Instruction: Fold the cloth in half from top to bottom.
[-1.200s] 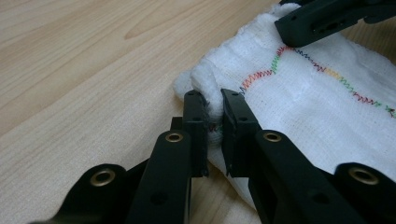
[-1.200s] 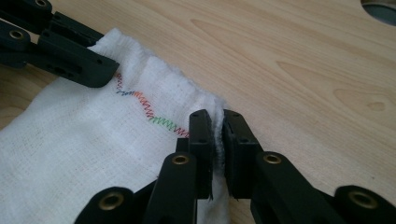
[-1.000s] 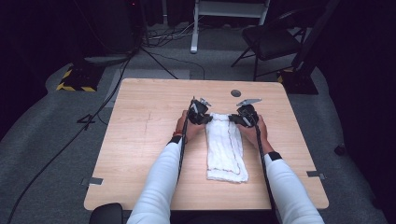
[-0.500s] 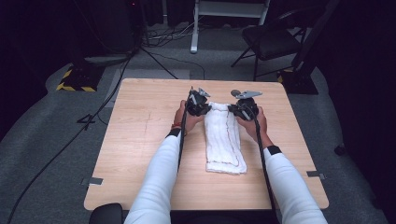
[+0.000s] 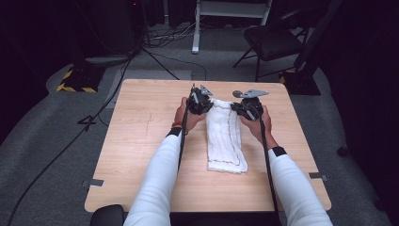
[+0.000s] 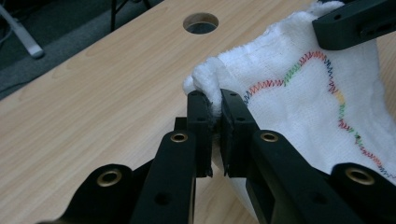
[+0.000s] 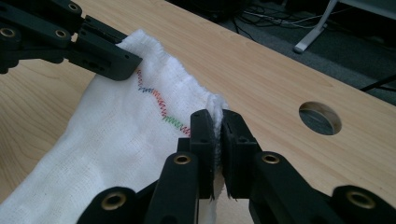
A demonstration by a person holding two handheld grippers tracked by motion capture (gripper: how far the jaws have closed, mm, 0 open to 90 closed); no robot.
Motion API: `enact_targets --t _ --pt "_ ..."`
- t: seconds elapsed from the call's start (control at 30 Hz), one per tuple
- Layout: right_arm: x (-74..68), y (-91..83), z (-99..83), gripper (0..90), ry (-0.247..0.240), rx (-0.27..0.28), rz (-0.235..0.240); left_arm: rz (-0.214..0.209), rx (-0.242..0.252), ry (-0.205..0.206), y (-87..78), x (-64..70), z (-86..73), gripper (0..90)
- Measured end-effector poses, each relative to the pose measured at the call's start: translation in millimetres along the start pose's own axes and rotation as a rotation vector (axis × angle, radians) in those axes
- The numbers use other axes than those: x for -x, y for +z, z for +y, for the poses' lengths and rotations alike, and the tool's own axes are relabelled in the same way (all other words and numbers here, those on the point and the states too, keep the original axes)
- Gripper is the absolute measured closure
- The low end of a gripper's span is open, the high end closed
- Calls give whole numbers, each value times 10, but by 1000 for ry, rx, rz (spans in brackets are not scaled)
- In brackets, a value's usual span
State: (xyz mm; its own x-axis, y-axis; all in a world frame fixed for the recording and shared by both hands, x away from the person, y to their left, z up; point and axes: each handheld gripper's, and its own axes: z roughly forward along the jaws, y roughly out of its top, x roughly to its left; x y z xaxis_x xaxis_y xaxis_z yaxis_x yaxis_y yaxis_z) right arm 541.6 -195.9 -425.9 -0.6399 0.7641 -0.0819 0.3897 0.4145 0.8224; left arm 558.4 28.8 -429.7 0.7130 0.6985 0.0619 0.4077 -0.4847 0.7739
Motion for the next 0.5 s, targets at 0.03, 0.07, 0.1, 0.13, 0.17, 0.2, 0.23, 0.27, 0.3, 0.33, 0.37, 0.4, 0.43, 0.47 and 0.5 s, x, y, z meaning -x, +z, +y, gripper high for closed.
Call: enact_targets --t 0.03,0.07,0.1,0.13,0.17,0.2,0.23,0.27,0.3,0.33,0.37,0.4,0.43,0.47,0.5 --pt "3 -7 13 844 -4 1 -4 6 9 3 -12 4 28 837" --pt "3 -23 41 845 -13 4 -16 6 13 2 -24 6 47 838" --pt "6 -40 62 844 -13 12 -17 7 20 -4 -35 11 61 838" --pt "9 -53 78 845 -12 19 -18 2 26 0 -53 4 72 838" --pt "12 -65 90 845 -17 22 -19 1 29 2 -70 0 76 837" --pt "13 -80 98 845 -17 24 -19 -5 30 2 -85 1 75 837" --pt "16 -94 99 845 -14 30 -14 -6 35 8 -103 -3 73 837" --pt "17 -110 97 844 -13 32 -11 -13 40 7 -121 -2 69 837" --pt "12 -125 93 845 -16 34 -9 -22 48 9 -141 3 63 837" --pt "5 -140 87 845 -21 35 -8 -27 58 12 -157 14 55 836" --pt "-2 -156 80 844 -26 33 -8 -33 57 20 -173 28 47 836" --pt "-9 -174 73 845 -32 34 -5 -36 59 31 -186 46 40 836" --pt "-13 -194 64 845 -34 36 -1 -40 58 36 -196 60 35 836" --pt "-15 -210 57 845 -36 37 3 -48 64 42 -218 82 25 835" --pt "-24 -237 45 845 -38 38 11 -51 69 49 -233 89 20 835"
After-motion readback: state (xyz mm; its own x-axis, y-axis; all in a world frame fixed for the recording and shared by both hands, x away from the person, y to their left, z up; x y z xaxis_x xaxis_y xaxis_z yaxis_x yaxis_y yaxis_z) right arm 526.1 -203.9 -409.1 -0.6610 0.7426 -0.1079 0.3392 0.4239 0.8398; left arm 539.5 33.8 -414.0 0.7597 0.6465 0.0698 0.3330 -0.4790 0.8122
